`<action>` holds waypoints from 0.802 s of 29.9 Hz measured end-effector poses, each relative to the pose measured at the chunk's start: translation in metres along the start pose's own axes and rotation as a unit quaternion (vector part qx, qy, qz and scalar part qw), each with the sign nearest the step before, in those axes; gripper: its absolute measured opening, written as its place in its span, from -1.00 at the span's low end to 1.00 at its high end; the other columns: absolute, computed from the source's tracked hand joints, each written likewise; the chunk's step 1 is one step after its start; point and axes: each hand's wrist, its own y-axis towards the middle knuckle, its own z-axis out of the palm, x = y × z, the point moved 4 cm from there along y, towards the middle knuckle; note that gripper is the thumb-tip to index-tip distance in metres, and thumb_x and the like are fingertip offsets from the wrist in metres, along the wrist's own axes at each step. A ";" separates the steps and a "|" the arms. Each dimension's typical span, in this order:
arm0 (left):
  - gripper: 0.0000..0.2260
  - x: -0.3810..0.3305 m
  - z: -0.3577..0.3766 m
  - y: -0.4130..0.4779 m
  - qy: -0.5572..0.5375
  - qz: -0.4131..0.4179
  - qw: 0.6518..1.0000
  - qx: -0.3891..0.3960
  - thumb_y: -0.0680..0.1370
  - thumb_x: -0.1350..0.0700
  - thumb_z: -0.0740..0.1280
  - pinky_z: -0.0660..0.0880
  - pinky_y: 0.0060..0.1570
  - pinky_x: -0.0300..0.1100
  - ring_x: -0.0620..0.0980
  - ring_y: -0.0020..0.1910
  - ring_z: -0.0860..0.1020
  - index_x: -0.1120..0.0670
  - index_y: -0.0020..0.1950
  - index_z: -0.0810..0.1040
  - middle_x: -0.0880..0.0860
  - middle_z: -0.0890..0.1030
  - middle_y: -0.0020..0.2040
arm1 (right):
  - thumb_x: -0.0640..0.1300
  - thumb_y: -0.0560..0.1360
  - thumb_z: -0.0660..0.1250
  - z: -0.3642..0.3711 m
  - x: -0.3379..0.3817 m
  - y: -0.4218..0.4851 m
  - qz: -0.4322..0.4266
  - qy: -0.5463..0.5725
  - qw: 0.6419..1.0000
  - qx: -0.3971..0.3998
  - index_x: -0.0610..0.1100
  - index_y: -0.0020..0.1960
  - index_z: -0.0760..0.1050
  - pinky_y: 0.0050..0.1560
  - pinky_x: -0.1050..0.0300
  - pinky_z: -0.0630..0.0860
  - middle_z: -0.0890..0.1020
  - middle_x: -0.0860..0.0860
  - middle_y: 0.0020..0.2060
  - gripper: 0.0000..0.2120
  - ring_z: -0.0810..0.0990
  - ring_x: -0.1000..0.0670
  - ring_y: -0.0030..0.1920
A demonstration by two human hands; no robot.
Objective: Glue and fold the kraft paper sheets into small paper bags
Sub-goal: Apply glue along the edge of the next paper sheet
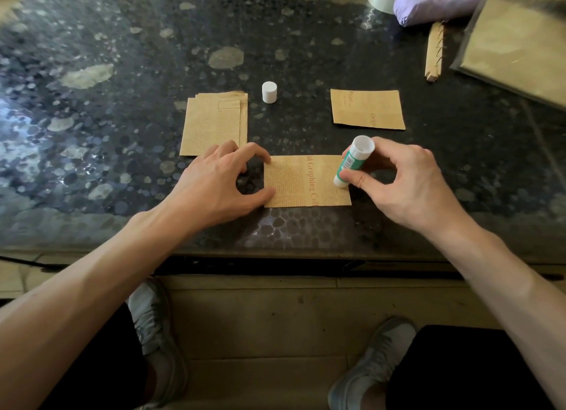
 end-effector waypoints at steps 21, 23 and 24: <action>-0.49 -0.001 -0.001 0.000 -0.004 0.000 1.000 -0.002 0.44 -0.36 0.32 0.36 -0.04 -0.10 -0.05 0.10 0.42 -0.25 0.34 0.40 -0.10 0.43 0.02 | 0.06 0.51 0.51 -0.007 0.004 -0.010 -0.002 0.002 0.999 0.048 -0.01 0.21 0.65 0.17 0.19 0.60 0.71 0.15 0.11 -0.69 0.67 0.16 0.11; -0.49 0.000 0.000 0.000 -0.004 0.001 1.000 -0.001 0.44 -0.36 0.31 0.37 -0.05 -0.09 -0.06 0.10 0.42 -0.26 0.35 0.40 -0.10 0.43 0.01 | 0.05 0.51 0.52 -0.008 0.005 -0.011 -0.002 0.004 0.999 0.050 -0.01 0.20 0.66 0.16 0.23 0.59 0.71 0.15 0.11 -0.70 0.67 0.17 0.11; -0.49 0.001 0.000 0.001 -0.004 0.001 1.000 0.000 0.44 -0.37 0.31 0.37 -0.05 -0.09 -0.06 0.10 0.42 -0.26 0.35 0.39 -0.10 0.43 0.02 | 0.05 0.50 0.52 -0.008 0.006 -0.012 -0.001 0.003 0.999 0.053 0.00 0.20 0.66 0.14 0.27 0.58 0.71 0.16 0.12 -0.70 0.67 0.18 0.11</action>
